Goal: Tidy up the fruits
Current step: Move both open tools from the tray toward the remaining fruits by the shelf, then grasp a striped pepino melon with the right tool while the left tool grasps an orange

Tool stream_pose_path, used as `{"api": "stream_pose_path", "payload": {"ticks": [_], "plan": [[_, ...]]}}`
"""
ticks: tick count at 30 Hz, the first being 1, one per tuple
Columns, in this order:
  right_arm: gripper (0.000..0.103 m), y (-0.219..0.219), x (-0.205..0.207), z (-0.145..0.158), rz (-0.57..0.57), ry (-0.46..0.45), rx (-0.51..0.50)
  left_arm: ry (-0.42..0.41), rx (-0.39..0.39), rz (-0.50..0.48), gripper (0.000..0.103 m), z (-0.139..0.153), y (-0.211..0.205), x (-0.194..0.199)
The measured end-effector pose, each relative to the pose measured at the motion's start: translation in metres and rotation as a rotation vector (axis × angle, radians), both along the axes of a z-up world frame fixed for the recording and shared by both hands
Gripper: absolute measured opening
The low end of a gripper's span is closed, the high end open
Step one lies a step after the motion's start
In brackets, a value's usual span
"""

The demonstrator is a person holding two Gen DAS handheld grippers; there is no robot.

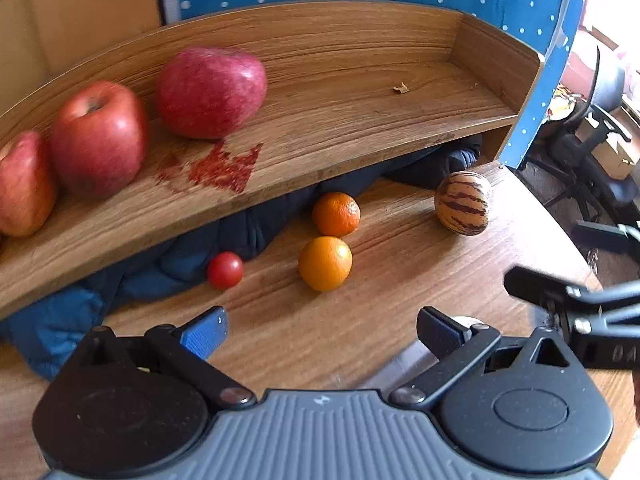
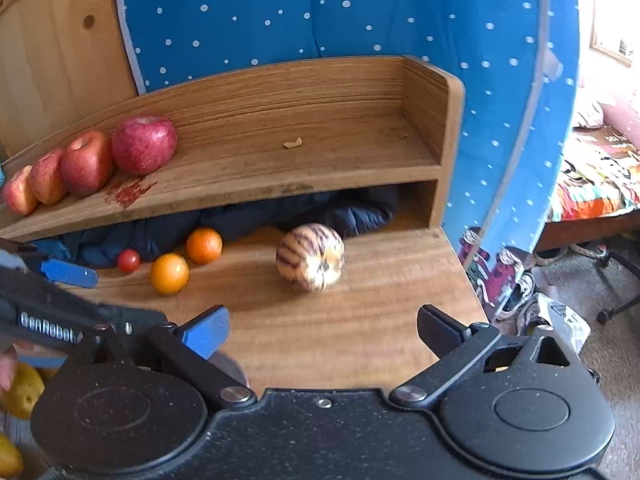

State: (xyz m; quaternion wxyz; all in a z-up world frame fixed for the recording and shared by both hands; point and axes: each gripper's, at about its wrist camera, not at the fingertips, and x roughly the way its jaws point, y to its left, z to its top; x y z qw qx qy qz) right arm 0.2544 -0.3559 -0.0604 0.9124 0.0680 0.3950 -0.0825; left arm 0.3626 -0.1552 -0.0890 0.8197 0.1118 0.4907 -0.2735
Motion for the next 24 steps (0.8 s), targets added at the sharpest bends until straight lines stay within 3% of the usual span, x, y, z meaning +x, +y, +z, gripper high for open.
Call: {"api": "stream_pose_path", "payload": {"ticks": [5, 11, 19, 24], "plan": [[0.097, -0.005, 0.027, -0.008, 0.020, 0.015, 0.010, -0.020, 0.019, -0.010, 0.102, -0.007, -0.007, 0.013], [0.093, -0.013, 0.046, -0.012, 0.026, 0.028, 0.019, -0.003, -0.021, -0.019, 0.102, -0.013, -0.006, 0.024], [0.085, -0.014, 0.061, -0.019, 0.047, 0.054, 0.028, -0.058, -0.032, -0.107, 0.102, -0.016, -0.017, 0.017], [0.076, -0.011, 0.068, -0.023, 0.054, 0.062, 0.030, -0.052, -0.065, -0.108, 0.092, -0.017, -0.021, 0.020]]}}
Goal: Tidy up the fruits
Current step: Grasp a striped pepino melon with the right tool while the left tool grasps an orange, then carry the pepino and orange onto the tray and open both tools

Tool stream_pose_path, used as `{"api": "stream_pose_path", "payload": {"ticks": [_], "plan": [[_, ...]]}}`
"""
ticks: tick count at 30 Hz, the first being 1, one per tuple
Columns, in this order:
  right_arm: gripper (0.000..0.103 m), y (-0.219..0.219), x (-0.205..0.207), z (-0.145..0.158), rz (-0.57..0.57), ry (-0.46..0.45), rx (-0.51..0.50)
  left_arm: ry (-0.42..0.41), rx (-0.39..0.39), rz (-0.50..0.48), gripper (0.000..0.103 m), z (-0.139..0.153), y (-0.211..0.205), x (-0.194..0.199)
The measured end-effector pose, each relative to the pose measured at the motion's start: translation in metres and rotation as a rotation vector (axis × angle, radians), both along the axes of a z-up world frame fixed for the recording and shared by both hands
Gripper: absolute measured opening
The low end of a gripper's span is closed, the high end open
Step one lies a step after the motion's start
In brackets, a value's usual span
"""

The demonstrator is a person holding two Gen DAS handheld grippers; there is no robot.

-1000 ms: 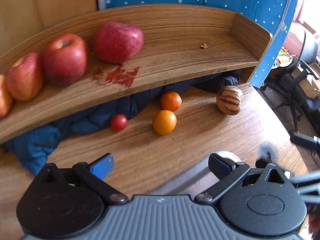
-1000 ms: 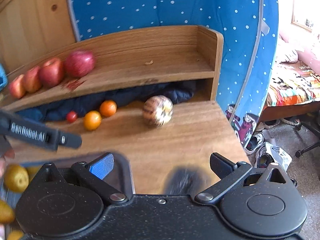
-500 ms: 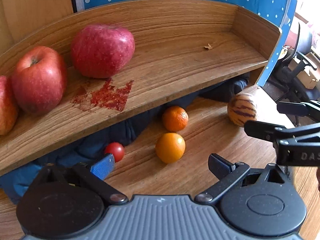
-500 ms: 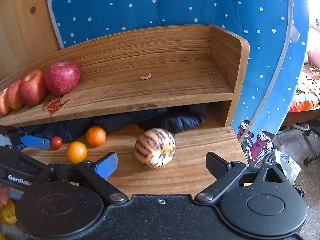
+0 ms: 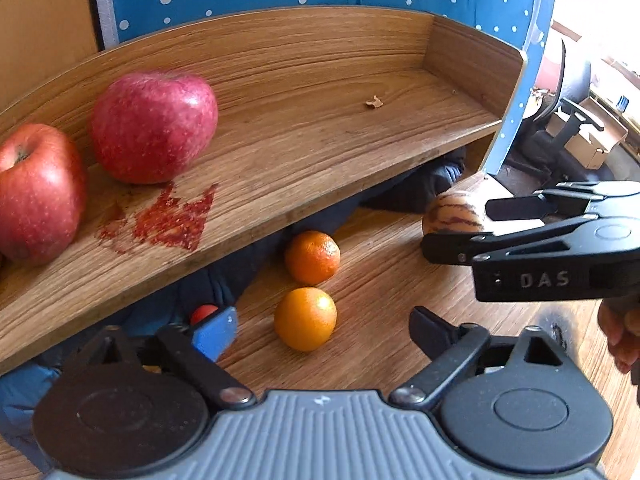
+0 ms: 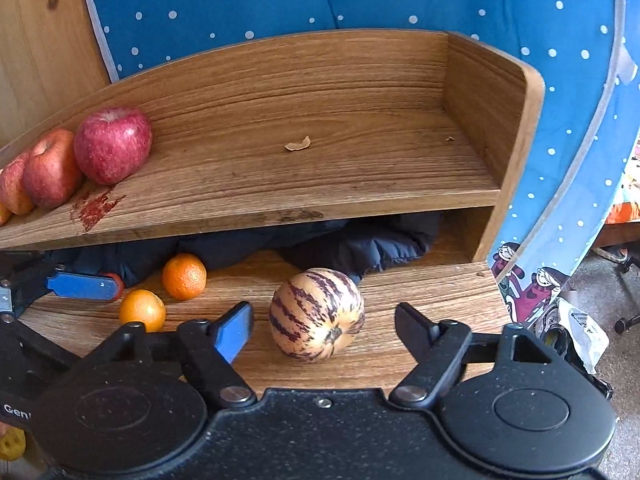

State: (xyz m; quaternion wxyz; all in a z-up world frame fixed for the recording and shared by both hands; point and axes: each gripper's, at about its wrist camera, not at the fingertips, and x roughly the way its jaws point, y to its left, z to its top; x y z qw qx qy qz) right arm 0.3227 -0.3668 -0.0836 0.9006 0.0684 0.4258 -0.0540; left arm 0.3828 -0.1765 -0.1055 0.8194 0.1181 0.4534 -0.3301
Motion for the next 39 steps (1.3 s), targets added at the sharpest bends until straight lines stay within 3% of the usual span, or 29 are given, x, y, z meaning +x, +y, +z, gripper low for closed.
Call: {"api": "stream_pose_path", "payload": {"ticks": [6, 8, 9, 13, 31, 36, 39], "plan": [[0.062, 0.004, 0.005, -0.004, 0.008, 0.012, -0.007, 0.007, -0.011, 0.019, 0.074, 0.000, 0.005, 0.003], [0.057, 0.004, 0.005, -0.004, 0.003, 0.013, -0.004, 0.013, 0.001, 0.014, 0.059, 0.000, 0.005, 0.003], [0.054, 0.004, 0.005, -0.005, 0.002, 0.012, -0.004, 0.015, 0.004, 0.011, 0.057, 0.000, 0.006, 0.002], [0.054, 0.005, 0.001, -0.004, -0.006, 0.004, -0.011, 0.005, 0.021, 0.009, 0.038, -0.001, 0.004, 0.001], [0.053, 0.008, -0.059, 0.017, -0.074, -0.046, 0.035, 0.005, 0.004, -0.006, 0.037, 0.020, 0.012, -0.026], [0.053, 0.016, -0.090, 0.024, -0.079, -0.050, 0.031, 0.078, -0.057, 0.008, 0.037, 0.024, 0.020, -0.035], [0.053, 0.023, -0.111, 0.026, -0.081, -0.043, 0.030, 0.077, -0.056, 0.007, 0.037, 0.027, 0.022, -0.043]]}}
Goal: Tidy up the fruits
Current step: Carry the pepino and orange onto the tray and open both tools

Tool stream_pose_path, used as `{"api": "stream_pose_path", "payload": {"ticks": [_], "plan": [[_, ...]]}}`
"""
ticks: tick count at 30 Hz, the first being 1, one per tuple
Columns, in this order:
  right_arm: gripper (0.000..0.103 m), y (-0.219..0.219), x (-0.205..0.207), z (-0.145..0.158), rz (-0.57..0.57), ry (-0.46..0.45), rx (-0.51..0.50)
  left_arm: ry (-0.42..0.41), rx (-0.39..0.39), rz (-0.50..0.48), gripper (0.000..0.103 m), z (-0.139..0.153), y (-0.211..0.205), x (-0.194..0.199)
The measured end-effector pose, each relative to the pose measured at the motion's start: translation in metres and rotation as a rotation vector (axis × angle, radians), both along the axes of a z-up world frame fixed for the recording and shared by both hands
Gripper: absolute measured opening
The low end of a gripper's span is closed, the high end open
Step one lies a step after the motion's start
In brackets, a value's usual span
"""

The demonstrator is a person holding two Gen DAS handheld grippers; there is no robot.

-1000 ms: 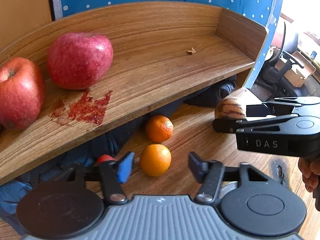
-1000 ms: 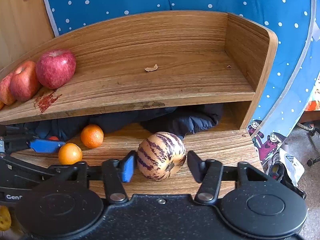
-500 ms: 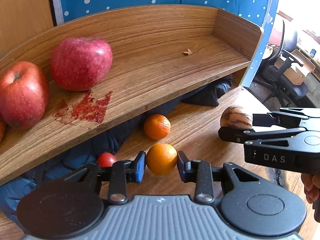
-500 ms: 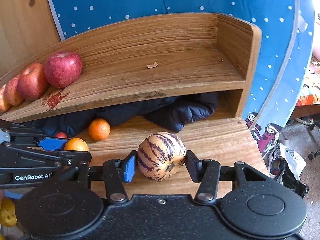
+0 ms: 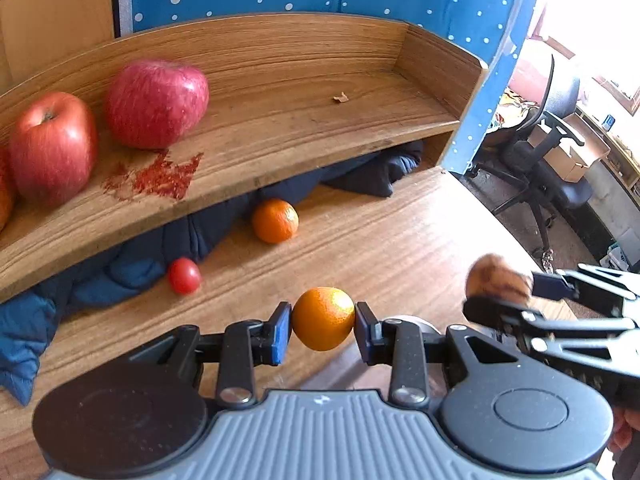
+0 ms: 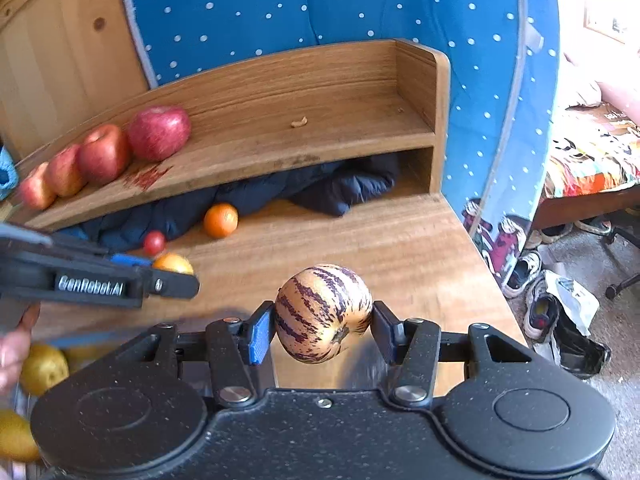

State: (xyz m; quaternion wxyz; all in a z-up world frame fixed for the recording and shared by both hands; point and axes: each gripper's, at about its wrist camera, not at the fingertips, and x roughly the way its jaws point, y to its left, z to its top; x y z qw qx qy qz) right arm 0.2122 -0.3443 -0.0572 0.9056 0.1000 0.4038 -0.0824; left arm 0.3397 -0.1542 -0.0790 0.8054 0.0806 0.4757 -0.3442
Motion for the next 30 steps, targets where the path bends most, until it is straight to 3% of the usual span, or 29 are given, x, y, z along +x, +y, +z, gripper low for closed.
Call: {"api": "stream_pose_path", "payload": {"ticks": [12, 17, 30], "plan": [[0.053, 0.036, -0.058, 0.002, 0.044, 0.028, -0.008, 0.064, -0.007, -0.030, 0.037, 0.004, 0.008, -0.042], [0.053, 0.052, -0.066, 0.004, 0.106, 0.030, -0.052, 0.116, 0.000, -0.019, 0.037, 0.000, 0.014, -0.053], [0.053, 0.069, -0.080, -0.008, 0.161, 0.067, -0.075, 0.134, 0.014, 0.007, 0.038, -0.001, 0.019, -0.072]]}}
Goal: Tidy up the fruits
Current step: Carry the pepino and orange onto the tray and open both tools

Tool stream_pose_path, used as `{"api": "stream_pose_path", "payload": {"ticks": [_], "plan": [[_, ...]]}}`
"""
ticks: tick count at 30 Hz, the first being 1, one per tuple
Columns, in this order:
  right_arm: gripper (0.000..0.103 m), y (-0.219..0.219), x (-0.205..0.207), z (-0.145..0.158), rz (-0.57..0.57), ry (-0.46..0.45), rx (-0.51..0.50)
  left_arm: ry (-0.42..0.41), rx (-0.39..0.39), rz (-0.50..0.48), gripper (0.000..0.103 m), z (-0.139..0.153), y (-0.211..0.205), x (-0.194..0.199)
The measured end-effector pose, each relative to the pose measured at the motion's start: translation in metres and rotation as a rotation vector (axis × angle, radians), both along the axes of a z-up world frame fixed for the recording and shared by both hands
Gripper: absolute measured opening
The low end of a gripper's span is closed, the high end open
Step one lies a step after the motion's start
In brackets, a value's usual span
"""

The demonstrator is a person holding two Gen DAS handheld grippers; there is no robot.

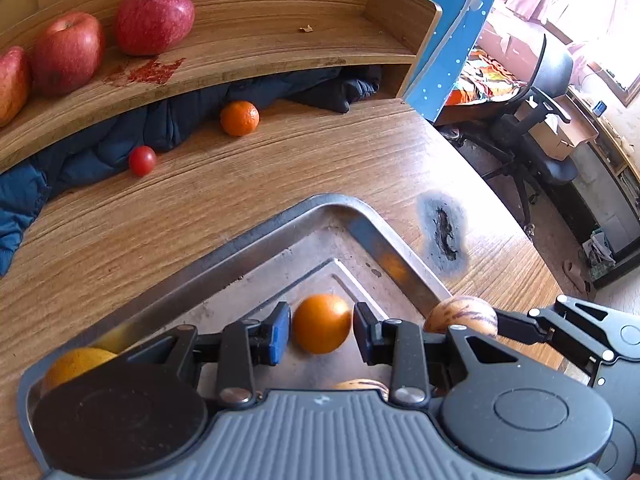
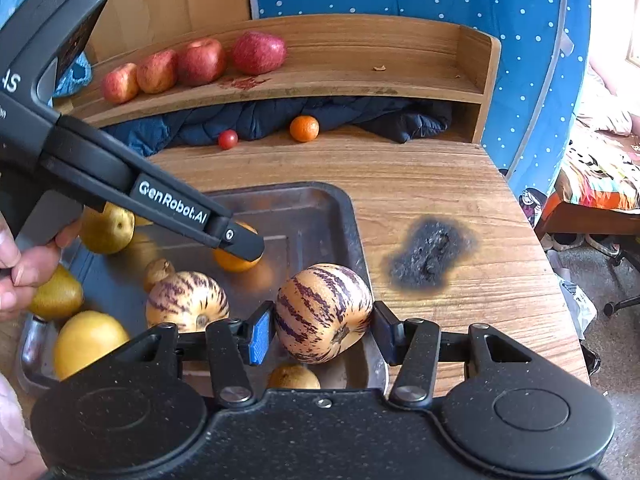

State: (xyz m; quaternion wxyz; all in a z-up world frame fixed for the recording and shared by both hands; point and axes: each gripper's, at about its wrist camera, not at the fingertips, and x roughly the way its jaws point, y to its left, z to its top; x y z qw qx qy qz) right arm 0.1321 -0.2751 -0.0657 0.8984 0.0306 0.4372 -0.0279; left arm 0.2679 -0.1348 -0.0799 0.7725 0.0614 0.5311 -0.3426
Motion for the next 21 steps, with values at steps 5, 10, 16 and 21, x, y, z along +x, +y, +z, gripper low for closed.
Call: {"api": "stream_pose_path", "payload": {"ticks": [5, 10, 16, 21], "plan": [[0.054, 0.004, -0.004, -0.002, 0.012, 0.001, -0.024, -0.010, -0.002, 0.011, 0.040, 0.003, -0.001, -0.006], [0.058, 0.007, -0.013, 0.004, 0.019, -0.027, -0.027, -0.013, -0.010, 0.042, 0.051, 0.007, 0.006, -0.013], [0.072, 0.010, -0.030, 0.015, 0.004, -0.059, -0.024, -0.032, -0.025, 0.089, 0.074, 0.019, 0.023, -0.027], [0.083, 0.015, -0.045, 0.023, -0.001, -0.082, -0.016, -0.052, -0.031, 0.131, 0.087, 0.030, 0.044, -0.042]]}}
